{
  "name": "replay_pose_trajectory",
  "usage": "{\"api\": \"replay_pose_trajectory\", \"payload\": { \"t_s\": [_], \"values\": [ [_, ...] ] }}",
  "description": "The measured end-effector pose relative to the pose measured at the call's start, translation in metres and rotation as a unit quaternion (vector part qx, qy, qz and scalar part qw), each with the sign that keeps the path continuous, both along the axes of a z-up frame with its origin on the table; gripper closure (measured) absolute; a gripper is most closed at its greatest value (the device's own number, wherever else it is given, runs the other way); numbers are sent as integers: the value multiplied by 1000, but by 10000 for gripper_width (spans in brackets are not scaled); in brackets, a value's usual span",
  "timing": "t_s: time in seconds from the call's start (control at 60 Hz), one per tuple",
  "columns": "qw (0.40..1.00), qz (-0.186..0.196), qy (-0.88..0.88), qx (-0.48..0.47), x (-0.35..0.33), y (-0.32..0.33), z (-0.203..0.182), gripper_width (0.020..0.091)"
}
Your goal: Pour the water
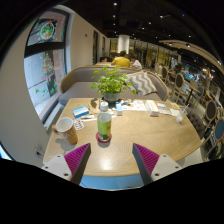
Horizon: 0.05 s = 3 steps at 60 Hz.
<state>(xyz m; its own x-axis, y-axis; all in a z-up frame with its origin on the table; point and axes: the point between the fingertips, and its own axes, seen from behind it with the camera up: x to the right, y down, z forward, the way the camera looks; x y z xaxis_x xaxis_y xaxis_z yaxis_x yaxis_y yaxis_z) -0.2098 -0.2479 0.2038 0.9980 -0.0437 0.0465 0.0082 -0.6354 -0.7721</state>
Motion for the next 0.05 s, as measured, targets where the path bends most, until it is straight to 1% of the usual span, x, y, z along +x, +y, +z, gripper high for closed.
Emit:
{"api": "replay_pose_trajectory", "payload": {
  "t_s": [0.05],
  "values": [
    [1000, -2, 2, 1, 2, -1, 3, 251]
  ]
}}
